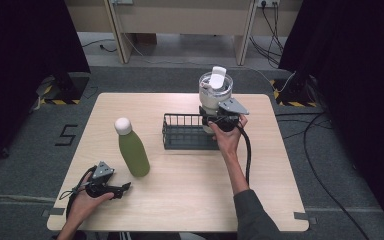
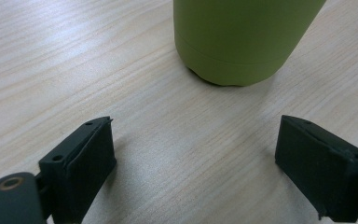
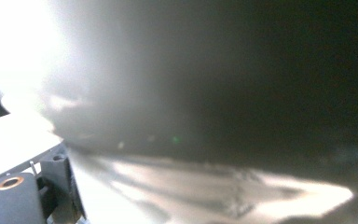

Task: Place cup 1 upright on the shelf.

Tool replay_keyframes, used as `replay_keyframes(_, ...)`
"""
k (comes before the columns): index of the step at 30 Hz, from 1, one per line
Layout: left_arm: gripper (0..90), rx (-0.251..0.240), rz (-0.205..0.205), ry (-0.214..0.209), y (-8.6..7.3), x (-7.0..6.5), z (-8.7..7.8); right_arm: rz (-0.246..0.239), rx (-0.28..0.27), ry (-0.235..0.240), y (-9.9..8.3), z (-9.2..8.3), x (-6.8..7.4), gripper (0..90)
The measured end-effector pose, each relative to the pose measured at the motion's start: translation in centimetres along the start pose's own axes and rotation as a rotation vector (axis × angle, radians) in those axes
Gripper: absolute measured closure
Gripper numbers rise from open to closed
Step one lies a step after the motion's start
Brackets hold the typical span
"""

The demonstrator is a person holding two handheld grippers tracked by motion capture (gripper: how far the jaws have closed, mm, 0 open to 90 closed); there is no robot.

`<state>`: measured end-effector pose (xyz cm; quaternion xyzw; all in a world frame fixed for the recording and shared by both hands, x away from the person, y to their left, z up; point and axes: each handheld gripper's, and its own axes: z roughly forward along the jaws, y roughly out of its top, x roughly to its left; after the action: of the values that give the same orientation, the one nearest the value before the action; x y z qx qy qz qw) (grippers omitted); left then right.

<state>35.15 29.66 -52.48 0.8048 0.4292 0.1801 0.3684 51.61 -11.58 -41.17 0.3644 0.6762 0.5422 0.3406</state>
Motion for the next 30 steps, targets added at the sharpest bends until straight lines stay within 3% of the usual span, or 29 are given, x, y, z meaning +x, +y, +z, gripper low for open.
replay_keyframes(30,11.0,0.0,0.0,0.001,0.0,0.0,0.0,0.018,0.019,-0.012,-3.1,0.8,0.2,10.3)
